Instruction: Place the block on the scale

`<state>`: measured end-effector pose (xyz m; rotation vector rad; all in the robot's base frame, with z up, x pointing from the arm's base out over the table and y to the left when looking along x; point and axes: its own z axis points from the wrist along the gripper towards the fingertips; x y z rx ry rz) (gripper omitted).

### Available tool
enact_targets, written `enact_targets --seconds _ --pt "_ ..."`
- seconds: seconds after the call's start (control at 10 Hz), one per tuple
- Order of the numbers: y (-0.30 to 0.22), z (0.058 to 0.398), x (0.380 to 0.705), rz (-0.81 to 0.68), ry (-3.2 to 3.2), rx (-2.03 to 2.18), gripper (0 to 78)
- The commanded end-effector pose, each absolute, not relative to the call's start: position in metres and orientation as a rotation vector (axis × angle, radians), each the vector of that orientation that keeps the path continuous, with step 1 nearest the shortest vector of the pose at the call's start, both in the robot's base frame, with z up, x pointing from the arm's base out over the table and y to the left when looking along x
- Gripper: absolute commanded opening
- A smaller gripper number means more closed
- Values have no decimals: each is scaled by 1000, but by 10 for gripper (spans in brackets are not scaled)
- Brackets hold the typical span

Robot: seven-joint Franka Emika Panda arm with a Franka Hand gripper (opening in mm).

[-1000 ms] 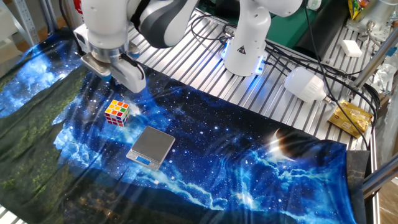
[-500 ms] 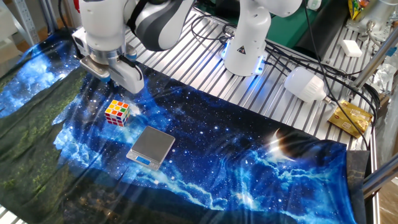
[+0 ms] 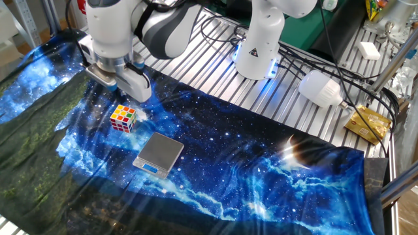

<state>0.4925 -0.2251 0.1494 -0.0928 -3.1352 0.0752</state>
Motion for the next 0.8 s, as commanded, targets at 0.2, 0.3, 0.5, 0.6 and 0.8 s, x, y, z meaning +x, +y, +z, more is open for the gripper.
enact_targets --seconds 0.2,0.3,0.5,0.6,0.8 --pt "-227 132 495 36 -3171 -91 0" --pt "-227 130 495 32 -3174 -91 0" --pt "-227 126 495 29 -3179 -88 0" --pt "-227 125 495 27 -3181 -89 0" --pt "-227 122 495 26 -3183 -95 0"
